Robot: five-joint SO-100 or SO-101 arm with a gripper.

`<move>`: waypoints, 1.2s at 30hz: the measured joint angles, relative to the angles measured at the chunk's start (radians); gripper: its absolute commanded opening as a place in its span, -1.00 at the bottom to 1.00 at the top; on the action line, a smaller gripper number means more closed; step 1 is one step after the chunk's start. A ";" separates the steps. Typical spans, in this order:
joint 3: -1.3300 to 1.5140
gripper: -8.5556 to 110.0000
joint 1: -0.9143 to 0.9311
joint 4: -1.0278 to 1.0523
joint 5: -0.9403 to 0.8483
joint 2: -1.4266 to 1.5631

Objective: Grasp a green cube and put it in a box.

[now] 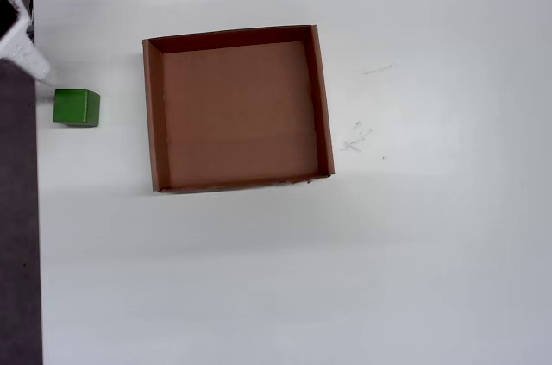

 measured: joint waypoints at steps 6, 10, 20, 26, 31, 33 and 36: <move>-0.144 -0.40 -0.002 -0.035 0.000 -0.195; -0.166 -0.38 -0.025 -0.094 0.000 -0.245; -0.167 -0.38 -0.098 -0.210 -0.063 -0.273; -0.127 -0.38 -0.123 -0.253 -0.127 -0.273; -0.095 -0.38 -0.137 -0.265 -0.173 -0.278; -0.078 -0.38 -0.141 -0.276 -0.189 -0.278; -0.066 -0.38 -0.147 -0.285 -0.193 -0.285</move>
